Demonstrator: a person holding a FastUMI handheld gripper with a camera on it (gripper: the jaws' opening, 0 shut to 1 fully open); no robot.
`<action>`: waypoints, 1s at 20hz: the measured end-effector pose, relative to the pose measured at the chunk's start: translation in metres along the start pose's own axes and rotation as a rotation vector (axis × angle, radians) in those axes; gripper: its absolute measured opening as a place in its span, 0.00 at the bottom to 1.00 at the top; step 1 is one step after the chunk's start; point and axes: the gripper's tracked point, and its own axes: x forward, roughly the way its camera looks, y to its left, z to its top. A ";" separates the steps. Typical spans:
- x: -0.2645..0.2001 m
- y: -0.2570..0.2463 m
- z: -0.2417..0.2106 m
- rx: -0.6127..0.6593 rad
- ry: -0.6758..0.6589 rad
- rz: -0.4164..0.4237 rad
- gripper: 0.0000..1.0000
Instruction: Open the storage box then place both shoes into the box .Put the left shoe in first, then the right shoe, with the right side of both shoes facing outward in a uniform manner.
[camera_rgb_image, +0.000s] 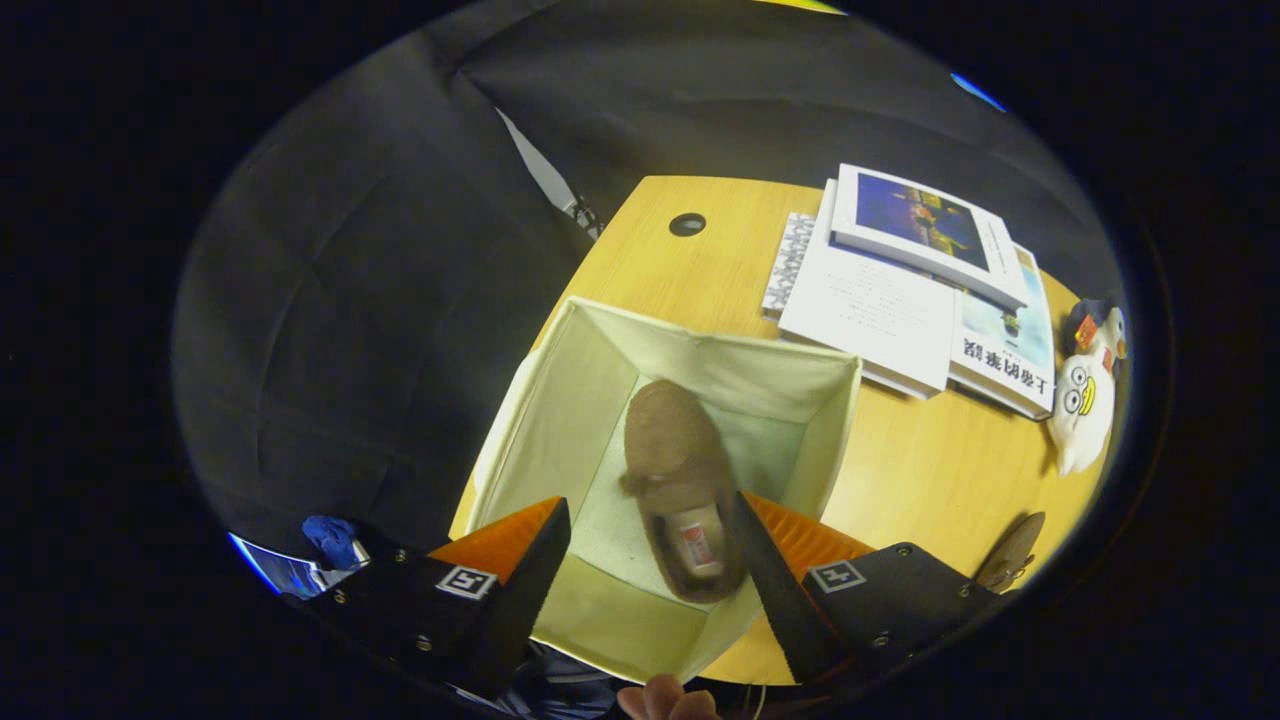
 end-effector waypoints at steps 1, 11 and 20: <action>0.006 0.000 -0.002 0.003 -0.016 0.008 0.97; -0.100 -0.046 0.004 0.006 -0.151 0.080 0.97; -0.168 -0.152 -0.034 0.056 -0.291 -0.006 0.97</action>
